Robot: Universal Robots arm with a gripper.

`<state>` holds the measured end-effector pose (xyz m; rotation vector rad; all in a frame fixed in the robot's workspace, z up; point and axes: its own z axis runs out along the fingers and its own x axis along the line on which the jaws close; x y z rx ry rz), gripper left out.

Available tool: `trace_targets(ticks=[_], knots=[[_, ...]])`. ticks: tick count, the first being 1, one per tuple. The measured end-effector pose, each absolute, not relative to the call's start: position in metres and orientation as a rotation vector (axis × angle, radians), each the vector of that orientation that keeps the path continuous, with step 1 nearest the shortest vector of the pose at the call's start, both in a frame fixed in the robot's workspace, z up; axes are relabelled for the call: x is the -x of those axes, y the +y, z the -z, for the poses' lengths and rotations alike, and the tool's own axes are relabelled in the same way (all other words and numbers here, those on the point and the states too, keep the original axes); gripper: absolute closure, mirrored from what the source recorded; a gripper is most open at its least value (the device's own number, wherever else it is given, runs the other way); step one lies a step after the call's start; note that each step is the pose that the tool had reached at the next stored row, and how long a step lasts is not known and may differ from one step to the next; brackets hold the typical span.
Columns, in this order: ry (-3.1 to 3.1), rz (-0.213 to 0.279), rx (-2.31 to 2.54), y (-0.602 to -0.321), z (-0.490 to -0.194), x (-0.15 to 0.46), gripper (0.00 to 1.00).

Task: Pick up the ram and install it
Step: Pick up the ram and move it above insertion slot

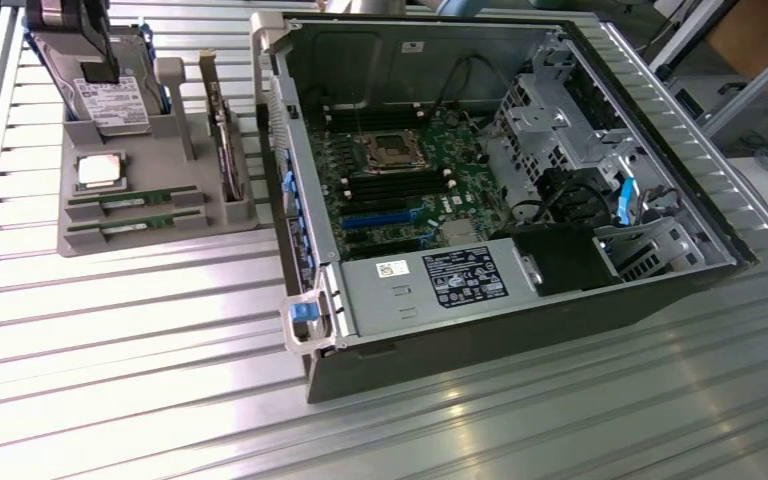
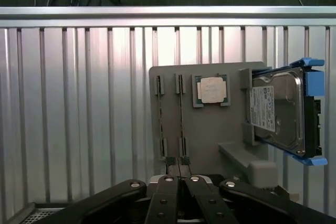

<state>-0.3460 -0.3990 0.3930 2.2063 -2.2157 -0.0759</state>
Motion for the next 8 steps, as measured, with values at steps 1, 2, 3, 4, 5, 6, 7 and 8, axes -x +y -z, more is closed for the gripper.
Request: trace_targets(ticks=[1, 2, 3, 4, 5, 6, 7, 8], knots=[[-2.208, 0.076, -2.214, -0.399, -0.393, 0.346, 0.9], [-2.191, 0.076, -2.23, -0.399, -0.393, 0.346, 0.9], [-2.176, 0.075, -2.244, -0.399, -0.393, 0.346, 0.9], [-2.16, 0.075, -2.259, -0.399, -0.3931, 0.346, 0.9], [-2.141, 0.075, -2.277, -0.399, -0.3931, 0.346, 0.9], [-2.125, 0.075, -2.291, -0.399, -0.393, 0.346, 0.9], [-2.118, 0.075, -2.298, -0.399, -0.393, 0.346, 0.9], [-2.109, 0.075, -2.306, -0.399, -0.393, 0.346, 0.9]])
